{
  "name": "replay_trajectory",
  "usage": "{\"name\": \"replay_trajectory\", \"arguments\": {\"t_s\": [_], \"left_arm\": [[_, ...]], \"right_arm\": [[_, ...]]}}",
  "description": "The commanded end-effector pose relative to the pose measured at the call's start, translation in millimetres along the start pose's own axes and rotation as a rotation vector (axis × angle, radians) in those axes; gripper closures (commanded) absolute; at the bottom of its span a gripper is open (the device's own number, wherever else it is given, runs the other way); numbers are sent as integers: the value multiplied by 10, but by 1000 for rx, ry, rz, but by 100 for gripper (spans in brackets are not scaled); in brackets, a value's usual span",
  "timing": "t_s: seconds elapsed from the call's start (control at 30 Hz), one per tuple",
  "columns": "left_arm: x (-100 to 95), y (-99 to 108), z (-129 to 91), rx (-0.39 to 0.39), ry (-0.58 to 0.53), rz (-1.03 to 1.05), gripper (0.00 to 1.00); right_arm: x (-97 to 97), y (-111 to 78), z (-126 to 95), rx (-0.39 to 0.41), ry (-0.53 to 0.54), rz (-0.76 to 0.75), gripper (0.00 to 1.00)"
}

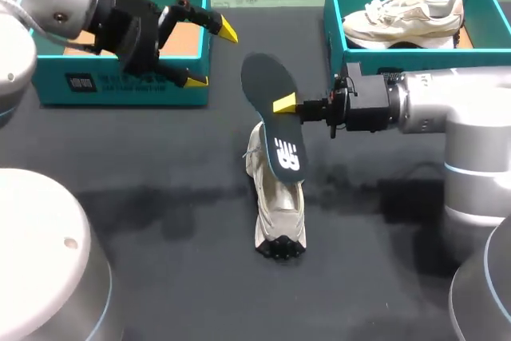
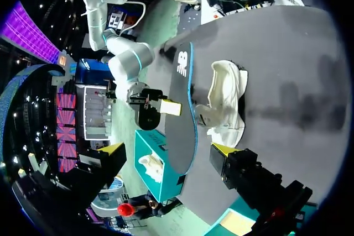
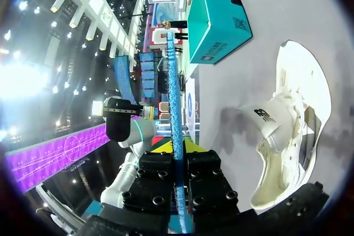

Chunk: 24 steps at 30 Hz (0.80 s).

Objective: Take the shoe out of the shoebox, open the shoe tongue, remove and reinsert the insole, then place the shoe into the shoebox

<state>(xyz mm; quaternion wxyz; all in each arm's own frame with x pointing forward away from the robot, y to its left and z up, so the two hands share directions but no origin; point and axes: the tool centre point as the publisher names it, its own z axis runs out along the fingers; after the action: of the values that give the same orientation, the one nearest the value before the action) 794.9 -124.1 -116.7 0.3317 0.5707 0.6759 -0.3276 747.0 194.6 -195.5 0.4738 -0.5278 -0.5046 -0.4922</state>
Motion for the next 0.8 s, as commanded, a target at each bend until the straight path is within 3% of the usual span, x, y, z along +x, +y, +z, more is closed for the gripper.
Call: {"name": "replay_trajectory", "arguments": {"t_s": [0.03,0.33,0.47,0.63,0.8], "left_arm": [[-175,121,-25,-86,392,85,0],[-188,106,-4,-72,390,79,0],[-348,119,26,-38,455,25,0],[-541,189,82,30,619,-6,0],[-712,184,133,41,834,36,0]], "right_arm": [[-7,-66,25,-28,5,-2,100],[-7,-66,25,-28,5,-2,100],[-7,-66,25,-28,5,-2,100],[-7,-66,25,-28,5,-2,100],[-7,-66,25,-28,5,-2,100]]}}
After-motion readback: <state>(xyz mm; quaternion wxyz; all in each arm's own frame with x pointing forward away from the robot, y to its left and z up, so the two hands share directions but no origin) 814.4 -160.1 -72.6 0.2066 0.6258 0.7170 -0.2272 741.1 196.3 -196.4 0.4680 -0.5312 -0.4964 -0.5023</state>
